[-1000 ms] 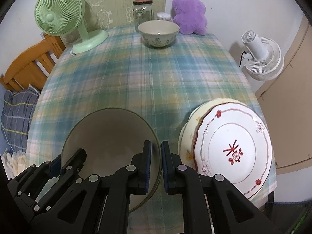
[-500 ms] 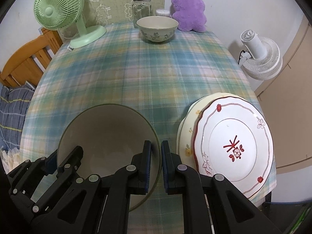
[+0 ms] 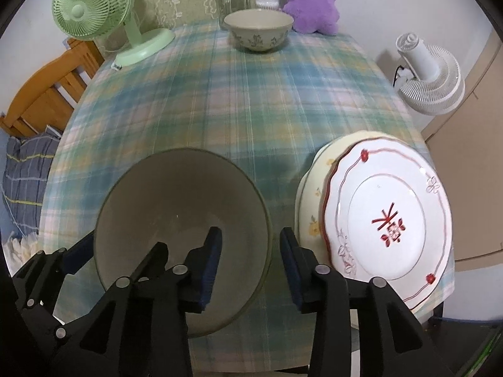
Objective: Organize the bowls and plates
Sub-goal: 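Lower the beige bowl beside the plate stack and open the right gripper, then move the right gripper to the beige bowl by the glass jar, then close the right gripper on that beige bowl rim, then lift the bowl with the right gripper and carry it toward the other bowl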
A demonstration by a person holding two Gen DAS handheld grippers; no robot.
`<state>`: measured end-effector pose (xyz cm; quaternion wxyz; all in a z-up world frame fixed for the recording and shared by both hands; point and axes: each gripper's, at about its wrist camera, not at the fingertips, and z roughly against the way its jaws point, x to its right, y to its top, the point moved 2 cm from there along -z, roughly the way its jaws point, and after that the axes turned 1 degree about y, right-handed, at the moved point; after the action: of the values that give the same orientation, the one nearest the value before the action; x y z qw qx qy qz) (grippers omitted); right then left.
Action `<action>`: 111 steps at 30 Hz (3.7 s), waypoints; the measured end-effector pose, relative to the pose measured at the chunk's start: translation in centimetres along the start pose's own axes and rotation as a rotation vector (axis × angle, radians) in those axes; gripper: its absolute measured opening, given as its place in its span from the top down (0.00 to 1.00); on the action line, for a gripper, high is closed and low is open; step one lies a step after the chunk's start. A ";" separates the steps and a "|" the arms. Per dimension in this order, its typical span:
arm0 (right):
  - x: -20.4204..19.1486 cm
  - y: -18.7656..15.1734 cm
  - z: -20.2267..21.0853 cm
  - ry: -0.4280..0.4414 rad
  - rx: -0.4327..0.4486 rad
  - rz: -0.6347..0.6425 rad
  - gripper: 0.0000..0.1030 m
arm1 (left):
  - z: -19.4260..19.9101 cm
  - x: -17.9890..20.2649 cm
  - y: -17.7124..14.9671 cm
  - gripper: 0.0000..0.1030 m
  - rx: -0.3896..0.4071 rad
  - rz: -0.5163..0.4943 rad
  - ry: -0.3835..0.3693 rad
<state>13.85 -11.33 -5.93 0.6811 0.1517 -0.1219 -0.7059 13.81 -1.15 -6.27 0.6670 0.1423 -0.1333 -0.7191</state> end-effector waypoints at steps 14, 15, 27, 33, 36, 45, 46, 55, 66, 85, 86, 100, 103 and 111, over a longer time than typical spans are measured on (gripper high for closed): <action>1.2 4.1 2.6 0.018 0.051 0.009 0.44 | 2.0 1.2 4.7 0.28 0.050 -0.001 -0.005; 1.4 4.6 2.7 0.021 0.055 0.011 0.44 | 2.0 1.4 5.1 0.27 0.056 0.001 -0.001; 4.8 12.0 3.6 0.082 0.105 0.086 0.44 | 2.6 4.6 12.0 0.25 0.108 0.083 0.066; 6.6 16.0 3.2 0.113 0.131 0.133 0.44 | 2.5 6.3 15.6 0.25 0.132 0.135 0.095; 7.3 18.4 3.0 0.138 0.143 0.158 0.44 | 2.5 7.1 17.6 0.25 0.150 0.139 0.116; 8.4 24.3 1.4 0.172 0.174 0.148 0.44 | 1.2 8.3 23.4 0.24 0.170 0.138 0.150; 8.5 24.9 1.2 0.173 0.177 0.145 0.44 | 1.0 8.3 23.9 0.25 0.174 0.137 0.152; 8.8 30.4 -1.5 0.163 0.209 0.132 0.44 | -2.2 8.2 29.3 0.25 0.189 0.146 0.175; 8.7 34.7 -7.8 0.151 0.196 0.113 0.44 | -8.6 7.9 32.8 0.25 0.166 0.144 0.134; 8.2 34.4 -15.7 0.112 0.123 0.123 0.77 | -15.6 7.2 32.4 0.72 0.079 0.118 0.158; 8.1 34.4 -15.8 0.119 0.121 0.123 0.80 | -15.5 7.1 32.4 0.75 0.085 0.120 0.163; 7.5 34.0 -15.9 0.093 0.134 0.120 0.82 | -15.4 6.7 31.9 0.81 0.060 0.125 0.160; 7.4 34.0 -15.7 0.090 0.122 0.132 0.82 | -14.9 6.9 31.7 0.81 0.057 0.108 0.163; 8.1 32.7 -13.4 0.090 0.131 0.120 0.82 | -12.6 7.4 30.4 0.81 0.069 0.110 0.160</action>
<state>48.98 -20.31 -6.28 0.7157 0.2198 -0.1457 -0.6468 46.12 -10.85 -6.46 0.7086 0.2146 -0.1119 -0.6628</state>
